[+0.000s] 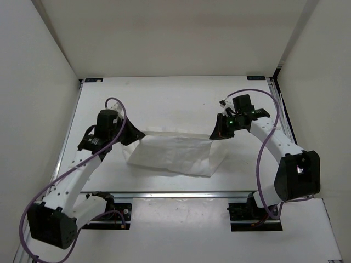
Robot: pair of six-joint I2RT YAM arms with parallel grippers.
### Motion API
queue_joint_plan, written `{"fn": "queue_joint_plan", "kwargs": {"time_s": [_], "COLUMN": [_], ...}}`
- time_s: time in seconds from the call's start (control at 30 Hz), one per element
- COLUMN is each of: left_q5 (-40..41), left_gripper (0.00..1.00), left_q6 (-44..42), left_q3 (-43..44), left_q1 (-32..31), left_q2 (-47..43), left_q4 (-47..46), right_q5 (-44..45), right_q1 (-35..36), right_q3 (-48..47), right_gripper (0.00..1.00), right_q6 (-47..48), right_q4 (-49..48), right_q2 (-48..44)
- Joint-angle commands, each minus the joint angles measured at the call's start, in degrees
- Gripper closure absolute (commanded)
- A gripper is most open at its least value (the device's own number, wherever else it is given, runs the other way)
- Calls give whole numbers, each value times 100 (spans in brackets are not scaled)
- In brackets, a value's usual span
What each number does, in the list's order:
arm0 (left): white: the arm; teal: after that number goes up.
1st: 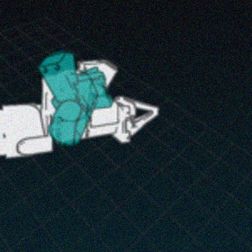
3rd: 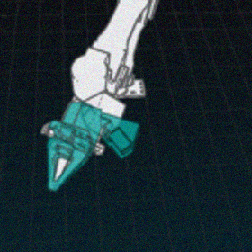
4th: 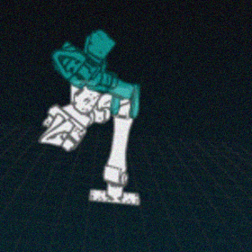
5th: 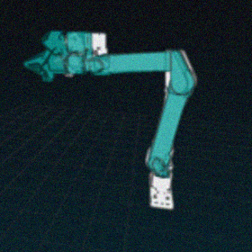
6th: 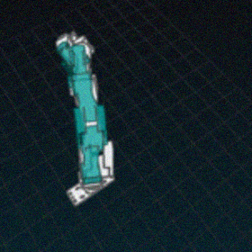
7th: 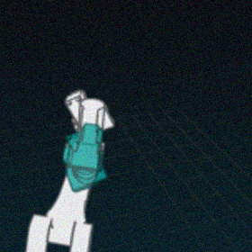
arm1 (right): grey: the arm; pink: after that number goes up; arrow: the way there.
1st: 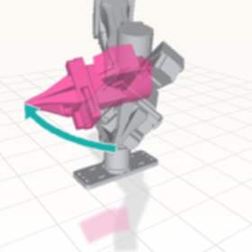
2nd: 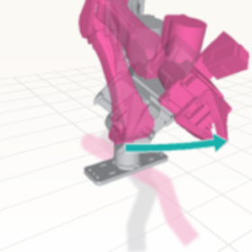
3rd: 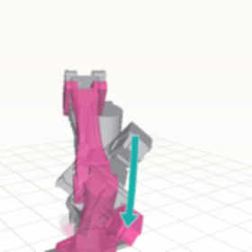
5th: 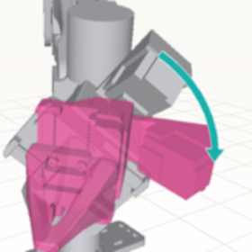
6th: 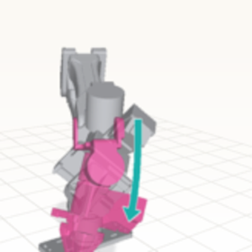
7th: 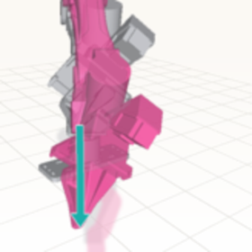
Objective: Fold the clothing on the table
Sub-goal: Fold the skirt
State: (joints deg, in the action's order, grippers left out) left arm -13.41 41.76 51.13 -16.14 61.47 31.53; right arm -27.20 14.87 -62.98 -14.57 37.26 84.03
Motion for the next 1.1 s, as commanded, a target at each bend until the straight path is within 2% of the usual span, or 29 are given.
{"fn": "queue_joint_plan", "kwargs": {"time_s": [0.0, 0.1, 0.27, 0.4, 0.63, 0.87, 1.07], "left_q5": [848, 893, 892, 1191, 1639, 1684, 1754], "left_gripper": [100, 100, 100, 100, 100, 100, 100], "left_q6": [130, 245, 307, 175, -159, -343, -405], "left_q3": [-296, -516, -1184, -1325, -878, -850, -614], "left_q1": [322, 427, 647, 735, 797, 981, 876], "left_q2": [-863, -1311, -1550, -1130, -84, 716, 1454], "left_q4": [590, 793, 846, 645, 56, -480, -876], "right_q5": [910, 883, 892, 944, 962, 980, 988], "right_q1": [-187, -152, 41, 112, 113, 51, 24], "right_q3": [110, 93, 110, -21, -363, -759, -1023], "right_gripper": [100, 100, 100, 100, 100, 100, 100], "right_q6": [437, 525, 586, 586, 622, 639, 666], "right_q4": [283, 308, 309, 247, 142, 141, 28], "right_q2": [-246, -221, -28, 201, 632, 1080, 1458]}}
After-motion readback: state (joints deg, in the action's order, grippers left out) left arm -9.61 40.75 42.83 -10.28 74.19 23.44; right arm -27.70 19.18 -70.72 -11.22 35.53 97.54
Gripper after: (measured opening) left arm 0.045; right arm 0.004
